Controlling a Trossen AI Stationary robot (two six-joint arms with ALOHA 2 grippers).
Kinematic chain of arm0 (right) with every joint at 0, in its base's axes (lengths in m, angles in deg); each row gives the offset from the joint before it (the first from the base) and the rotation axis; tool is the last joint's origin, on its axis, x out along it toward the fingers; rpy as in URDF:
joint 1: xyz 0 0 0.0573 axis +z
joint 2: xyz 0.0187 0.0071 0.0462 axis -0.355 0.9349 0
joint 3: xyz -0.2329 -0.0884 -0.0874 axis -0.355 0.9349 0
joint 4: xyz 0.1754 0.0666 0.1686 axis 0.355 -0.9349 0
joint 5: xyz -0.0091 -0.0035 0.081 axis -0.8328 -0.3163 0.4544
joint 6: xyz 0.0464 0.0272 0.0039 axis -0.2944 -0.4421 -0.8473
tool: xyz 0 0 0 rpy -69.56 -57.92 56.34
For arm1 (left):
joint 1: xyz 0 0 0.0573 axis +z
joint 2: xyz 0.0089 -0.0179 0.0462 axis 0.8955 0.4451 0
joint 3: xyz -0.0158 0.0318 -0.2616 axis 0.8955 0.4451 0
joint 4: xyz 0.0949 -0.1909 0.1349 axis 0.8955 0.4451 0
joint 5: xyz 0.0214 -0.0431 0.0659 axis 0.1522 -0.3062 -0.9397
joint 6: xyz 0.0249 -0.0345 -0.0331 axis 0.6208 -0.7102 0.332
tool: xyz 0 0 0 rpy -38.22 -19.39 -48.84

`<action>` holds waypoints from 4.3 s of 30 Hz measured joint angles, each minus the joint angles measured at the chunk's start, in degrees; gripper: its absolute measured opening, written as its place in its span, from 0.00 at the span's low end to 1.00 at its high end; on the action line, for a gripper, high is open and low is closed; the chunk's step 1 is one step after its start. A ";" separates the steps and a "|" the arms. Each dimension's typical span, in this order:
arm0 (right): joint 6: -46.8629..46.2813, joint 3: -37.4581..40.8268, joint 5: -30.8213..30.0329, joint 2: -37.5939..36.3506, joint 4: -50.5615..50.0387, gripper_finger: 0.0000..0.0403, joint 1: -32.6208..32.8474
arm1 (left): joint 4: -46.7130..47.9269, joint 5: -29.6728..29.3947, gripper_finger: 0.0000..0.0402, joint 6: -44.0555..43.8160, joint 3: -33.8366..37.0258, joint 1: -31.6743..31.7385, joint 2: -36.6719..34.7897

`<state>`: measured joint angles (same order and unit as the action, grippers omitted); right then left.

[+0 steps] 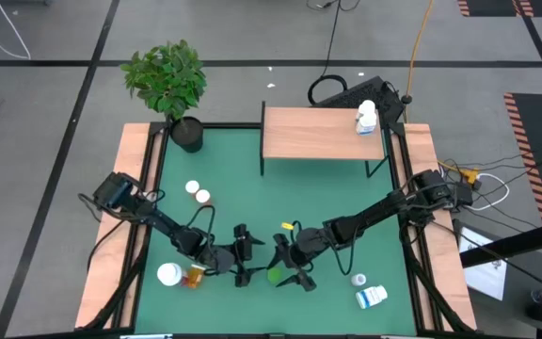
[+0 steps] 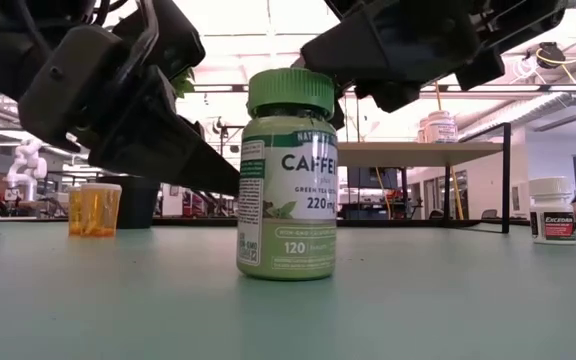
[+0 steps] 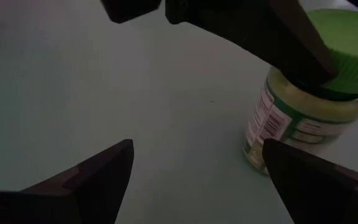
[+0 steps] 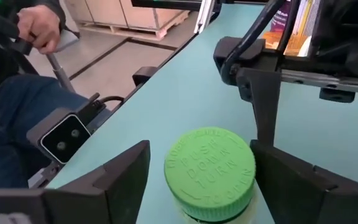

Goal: Pick and place medicine bottles onto shelf by color
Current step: Put the green pill bottle on the shelf

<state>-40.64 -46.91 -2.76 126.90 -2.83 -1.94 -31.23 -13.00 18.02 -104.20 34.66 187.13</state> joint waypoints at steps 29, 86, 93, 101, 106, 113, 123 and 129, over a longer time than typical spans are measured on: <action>4.37 0.04 -1.70 -18.01 -21.89 0.51 -6.33 | 5.60 -3.21 0.90 -7.37 0.00 -1.80 -0.04; 3.13 9.86 -30.27 -65.94 -61.55 0.52 -50.97 | 7.40 4.92 0.90 2.69 0.02 12.55 -0.07; 3.61 9.86 -25.55 -65.94 -61.41 0.52 -54.09 | 6.95 4.89 0.90 2.66 0.02 12.92 -0.07; 4.26 9.86 -24.90 -65.94 -61.95 0.52 -57.12 | 6.95 4.87 0.90 2.62 0.02 12.92 -0.07; 3.87 9.84 -20.67 -65.96 -61.90 0.53 -58.37 | 6.97 4.87 0.90 2.62 0.02 12.92 -0.07; 4.20 9.84 -20.37 -65.96 -62.11 0.57 -60.04 | 7.15 4.87 0.90 2.55 0.02 12.92 -0.07; 6.53 9.84 -19.57 -65.93 -62.38 0.57 -60.52 | 7.13 4.85 0.90 2.49 0.02 12.92 -0.07; 7.88 9.84 -20.14 -65.94 -62.32 0.57 -60.52 | 7.15 4.85 0.90 2.49 0.02 12.92 -0.07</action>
<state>-32.76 -37.08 -22.91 60.96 -65.15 -62.47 -24.09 -8.15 20.51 -104.17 47.58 187.07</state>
